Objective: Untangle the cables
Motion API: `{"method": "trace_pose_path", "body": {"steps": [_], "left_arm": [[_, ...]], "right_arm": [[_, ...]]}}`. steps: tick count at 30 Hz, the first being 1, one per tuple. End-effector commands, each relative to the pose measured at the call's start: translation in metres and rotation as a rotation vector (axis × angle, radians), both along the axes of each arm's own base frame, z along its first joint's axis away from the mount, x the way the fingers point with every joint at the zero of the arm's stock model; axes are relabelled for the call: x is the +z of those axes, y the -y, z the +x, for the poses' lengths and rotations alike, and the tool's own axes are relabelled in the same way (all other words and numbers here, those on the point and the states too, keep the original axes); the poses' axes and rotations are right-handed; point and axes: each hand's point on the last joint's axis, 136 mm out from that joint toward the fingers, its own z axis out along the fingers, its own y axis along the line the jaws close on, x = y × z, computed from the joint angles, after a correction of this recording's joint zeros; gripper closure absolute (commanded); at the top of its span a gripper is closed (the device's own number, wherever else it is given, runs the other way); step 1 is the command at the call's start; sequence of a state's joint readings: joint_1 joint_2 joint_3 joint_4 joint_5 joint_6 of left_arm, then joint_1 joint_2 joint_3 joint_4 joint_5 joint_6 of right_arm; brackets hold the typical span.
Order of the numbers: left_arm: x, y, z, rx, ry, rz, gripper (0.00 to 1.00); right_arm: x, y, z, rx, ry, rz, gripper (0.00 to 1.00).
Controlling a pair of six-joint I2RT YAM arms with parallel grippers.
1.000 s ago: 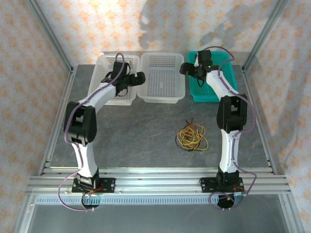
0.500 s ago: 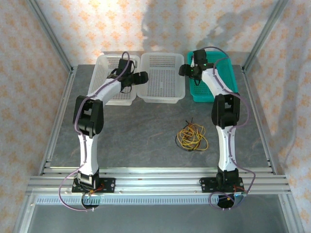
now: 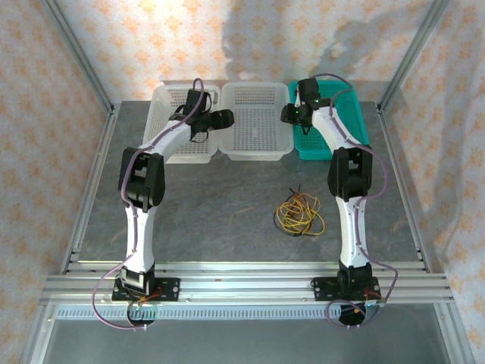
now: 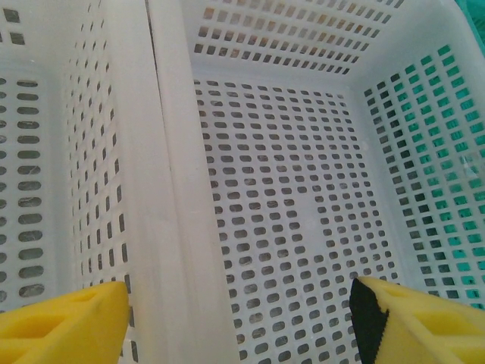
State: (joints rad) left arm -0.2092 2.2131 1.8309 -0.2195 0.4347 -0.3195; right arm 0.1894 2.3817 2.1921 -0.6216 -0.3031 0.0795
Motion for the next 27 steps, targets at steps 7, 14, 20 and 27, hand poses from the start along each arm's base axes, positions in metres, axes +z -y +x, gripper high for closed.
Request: {"method": "trace_pose_path", "body": {"steps": [7, 14, 20, 27], "left_arm": [[0.009, 0.012, 0.003, 0.019, 0.026, 0.009, 0.16], [0.052, -0.003, 0.001, 0.080, 0.097, 0.052, 0.01], [0.078, 0.012, -0.024, 0.029, 0.116, 0.001, 0.01], [0.101, 0.042, -0.080, -0.024, 0.180, 0.009, 0.01]], "right_arm": [[0.024, 0.016, 0.002, -0.052, 0.055, -0.088, 0.32], [0.068, 0.027, 0.000, -0.102, 0.144, -0.113, 0.11], [0.089, 0.028, -0.016, -0.094, 0.202, -0.087, 0.03], [0.096, 0.031, -0.049, -0.143, 0.230, -0.001, 0.00]]}}
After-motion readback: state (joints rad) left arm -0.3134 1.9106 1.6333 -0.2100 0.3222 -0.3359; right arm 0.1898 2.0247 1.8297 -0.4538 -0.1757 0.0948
